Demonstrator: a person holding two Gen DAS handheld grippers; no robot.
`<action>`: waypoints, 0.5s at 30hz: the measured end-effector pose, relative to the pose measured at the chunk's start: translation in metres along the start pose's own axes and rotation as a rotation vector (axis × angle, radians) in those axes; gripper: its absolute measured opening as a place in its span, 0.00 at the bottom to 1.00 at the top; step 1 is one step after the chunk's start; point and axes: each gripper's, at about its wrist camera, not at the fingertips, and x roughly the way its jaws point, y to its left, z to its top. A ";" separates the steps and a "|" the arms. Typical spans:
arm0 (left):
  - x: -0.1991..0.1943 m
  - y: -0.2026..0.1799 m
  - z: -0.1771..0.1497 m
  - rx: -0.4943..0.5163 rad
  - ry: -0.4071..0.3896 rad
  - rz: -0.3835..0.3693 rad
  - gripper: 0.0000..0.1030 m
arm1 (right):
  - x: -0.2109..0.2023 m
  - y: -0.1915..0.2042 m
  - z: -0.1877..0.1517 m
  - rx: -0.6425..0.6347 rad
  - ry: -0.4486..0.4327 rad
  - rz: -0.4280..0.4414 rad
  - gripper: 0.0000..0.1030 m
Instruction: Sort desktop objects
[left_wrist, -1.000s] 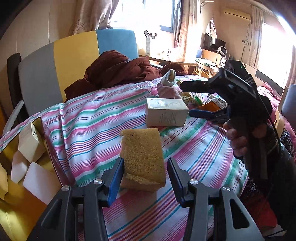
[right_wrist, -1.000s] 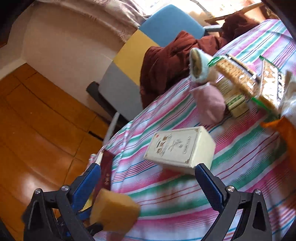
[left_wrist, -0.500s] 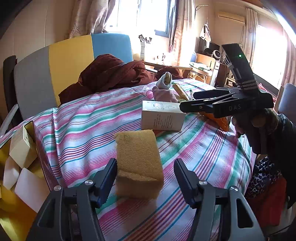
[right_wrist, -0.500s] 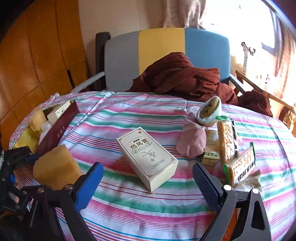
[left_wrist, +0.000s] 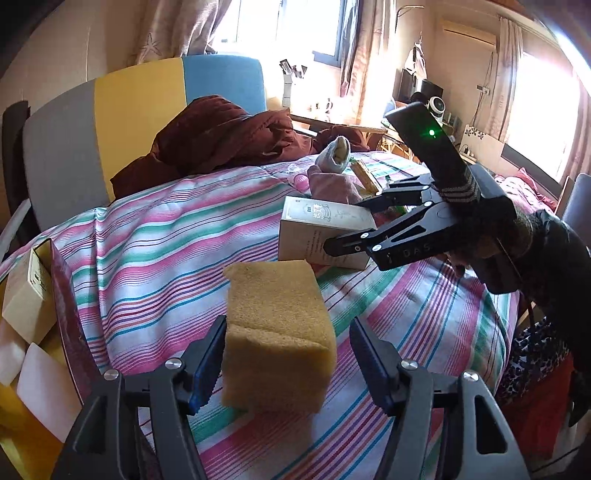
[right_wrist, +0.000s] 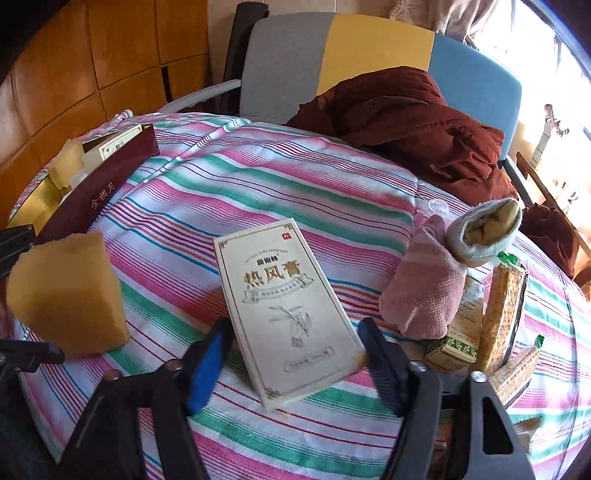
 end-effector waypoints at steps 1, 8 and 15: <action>0.000 0.001 0.000 -0.011 -0.001 -0.005 0.65 | -0.001 0.002 -0.003 0.009 -0.004 -0.003 0.59; -0.007 0.007 -0.005 -0.084 -0.014 -0.009 0.51 | -0.020 0.020 -0.026 0.116 -0.034 -0.003 0.51; -0.027 0.000 -0.016 -0.110 -0.044 -0.048 0.49 | -0.043 0.035 -0.049 0.268 -0.105 0.055 0.50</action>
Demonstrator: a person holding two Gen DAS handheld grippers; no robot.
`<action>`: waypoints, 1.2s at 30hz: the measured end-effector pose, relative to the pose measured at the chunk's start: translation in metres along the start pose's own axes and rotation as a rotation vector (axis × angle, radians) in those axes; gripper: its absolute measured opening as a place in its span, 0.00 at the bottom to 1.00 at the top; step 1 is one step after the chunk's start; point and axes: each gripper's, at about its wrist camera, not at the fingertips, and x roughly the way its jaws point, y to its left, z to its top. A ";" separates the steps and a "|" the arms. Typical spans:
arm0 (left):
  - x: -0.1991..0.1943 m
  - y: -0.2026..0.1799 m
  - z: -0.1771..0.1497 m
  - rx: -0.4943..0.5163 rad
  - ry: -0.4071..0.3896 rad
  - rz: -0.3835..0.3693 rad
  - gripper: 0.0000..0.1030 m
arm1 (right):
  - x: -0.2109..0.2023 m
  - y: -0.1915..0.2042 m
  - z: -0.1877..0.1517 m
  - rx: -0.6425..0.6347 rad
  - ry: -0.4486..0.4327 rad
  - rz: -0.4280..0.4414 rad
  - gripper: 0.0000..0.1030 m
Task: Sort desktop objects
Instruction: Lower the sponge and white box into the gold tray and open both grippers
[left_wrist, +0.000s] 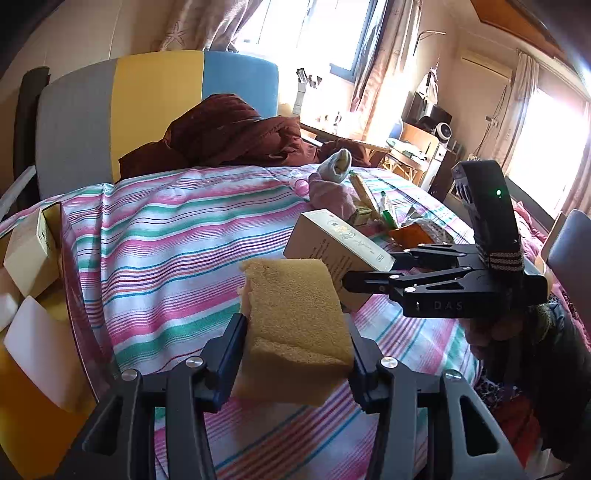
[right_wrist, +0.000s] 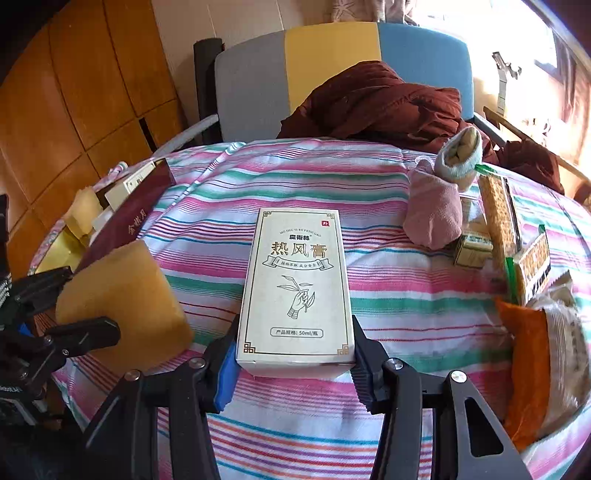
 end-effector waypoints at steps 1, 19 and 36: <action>-0.006 -0.002 -0.001 0.002 -0.013 -0.004 0.49 | -0.004 0.002 -0.002 0.017 -0.010 0.011 0.50; -0.147 0.070 -0.020 -0.180 -0.285 0.240 0.49 | -0.027 0.133 0.034 -0.062 -0.131 0.161 0.50; -0.193 0.177 -0.063 -0.413 -0.319 0.404 0.49 | 0.062 0.272 0.061 -0.344 0.043 0.102 0.50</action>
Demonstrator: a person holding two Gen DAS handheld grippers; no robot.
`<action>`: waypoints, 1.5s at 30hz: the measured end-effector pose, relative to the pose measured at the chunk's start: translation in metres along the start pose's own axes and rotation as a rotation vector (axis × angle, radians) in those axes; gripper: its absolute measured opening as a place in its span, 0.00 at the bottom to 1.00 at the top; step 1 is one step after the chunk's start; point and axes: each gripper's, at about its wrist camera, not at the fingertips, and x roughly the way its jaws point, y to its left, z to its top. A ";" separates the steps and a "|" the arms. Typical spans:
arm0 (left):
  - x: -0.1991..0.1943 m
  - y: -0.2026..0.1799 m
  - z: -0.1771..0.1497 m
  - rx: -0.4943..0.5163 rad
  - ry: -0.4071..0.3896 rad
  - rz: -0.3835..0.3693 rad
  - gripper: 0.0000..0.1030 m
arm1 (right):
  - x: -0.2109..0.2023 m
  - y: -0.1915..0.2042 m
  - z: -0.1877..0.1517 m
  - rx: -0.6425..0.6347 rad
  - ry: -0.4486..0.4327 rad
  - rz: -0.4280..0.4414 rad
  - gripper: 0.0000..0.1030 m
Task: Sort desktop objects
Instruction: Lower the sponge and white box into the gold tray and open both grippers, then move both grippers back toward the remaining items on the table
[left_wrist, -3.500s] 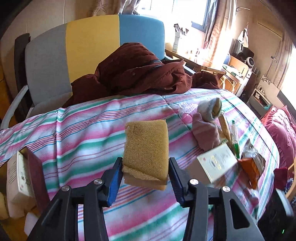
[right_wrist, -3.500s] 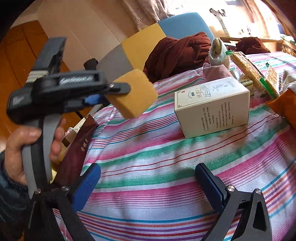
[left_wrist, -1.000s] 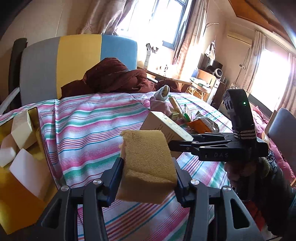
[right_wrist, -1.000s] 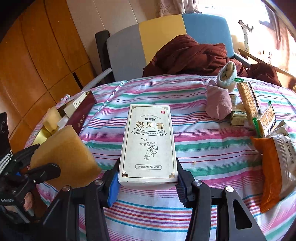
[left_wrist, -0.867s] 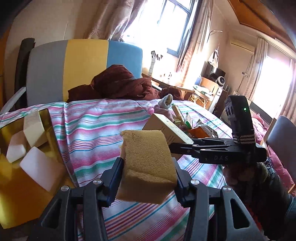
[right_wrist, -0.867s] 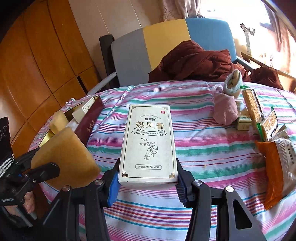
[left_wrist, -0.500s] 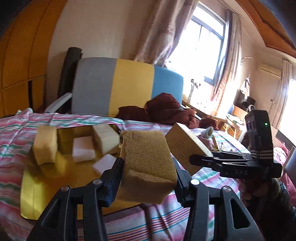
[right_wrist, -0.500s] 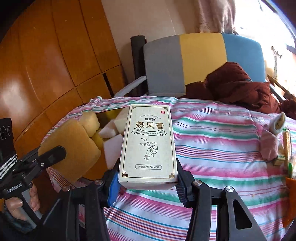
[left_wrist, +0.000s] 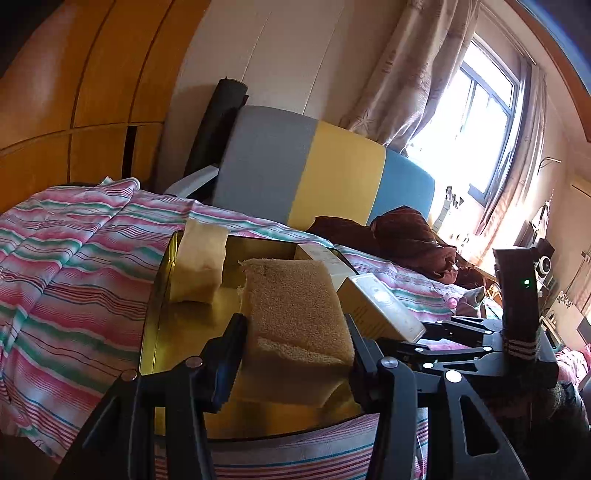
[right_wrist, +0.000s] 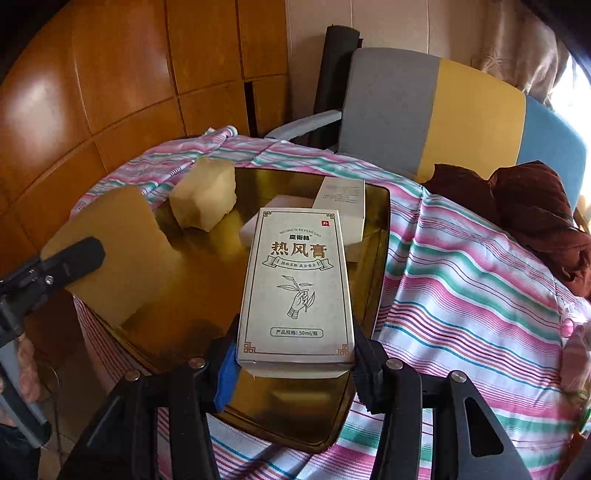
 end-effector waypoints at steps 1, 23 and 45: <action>0.002 0.002 0.002 -0.001 0.005 0.000 0.49 | 0.006 -0.001 0.000 0.000 0.009 -0.009 0.50; 0.091 -0.006 0.071 -0.053 0.118 0.030 0.49 | -0.037 -0.050 -0.034 0.204 -0.198 0.015 0.78; 0.193 -0.037 0.075 0.002 0.254 0.117 0.67 | -0.028 -0.113 -0.091 0.396 -0.165 -0.027 0.78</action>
